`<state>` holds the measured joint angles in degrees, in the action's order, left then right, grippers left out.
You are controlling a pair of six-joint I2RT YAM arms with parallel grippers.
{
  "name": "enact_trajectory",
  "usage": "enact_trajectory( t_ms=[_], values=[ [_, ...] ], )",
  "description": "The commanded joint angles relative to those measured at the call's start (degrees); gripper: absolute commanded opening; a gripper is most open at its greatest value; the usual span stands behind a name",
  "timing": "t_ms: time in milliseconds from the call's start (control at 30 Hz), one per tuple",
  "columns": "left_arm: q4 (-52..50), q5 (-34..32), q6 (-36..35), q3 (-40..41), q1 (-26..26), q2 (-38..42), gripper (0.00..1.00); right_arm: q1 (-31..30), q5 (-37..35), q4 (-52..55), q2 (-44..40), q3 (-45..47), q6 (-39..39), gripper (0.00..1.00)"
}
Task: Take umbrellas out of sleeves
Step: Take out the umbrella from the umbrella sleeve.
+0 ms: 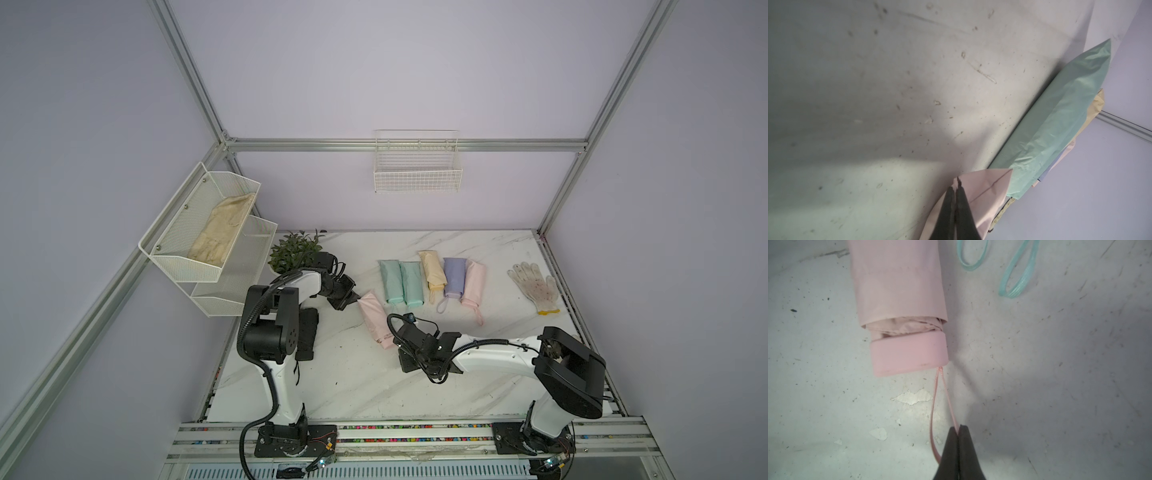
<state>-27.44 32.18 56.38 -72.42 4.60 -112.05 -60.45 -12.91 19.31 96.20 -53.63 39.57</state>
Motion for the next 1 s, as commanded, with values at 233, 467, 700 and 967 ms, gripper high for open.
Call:
enact_trajectory(
  t_ms=[233, 467, 700, 967],
  values=[
    [3.17, -1.59, 0.13, 0.61, -2.92, 3.39, 0.00, -0.99, -1.50, 2.36, -5.24, 3.12, 1.34, 0.02],
    [3.22, -1.16, 0.31, 0.62, -3.37, 3.50, 0.00, -0.99, -1.16, 3.09, -6.27, 3.72, 1.60, 0.03],
    [3.45, -0.77, 0.48, 0.75, -3.61, 3.86, 0.00, -1.14, -1.58, 4.76, -6.72, 2.66, 1.30, 0.03],
    [4.61, 0.20, -0.32, 0.04, -3.37, 4.00, 0.00, -1.60, -1.27, 4.87, -9.60, 5.21, 2.06, 0.03]
  ],
)
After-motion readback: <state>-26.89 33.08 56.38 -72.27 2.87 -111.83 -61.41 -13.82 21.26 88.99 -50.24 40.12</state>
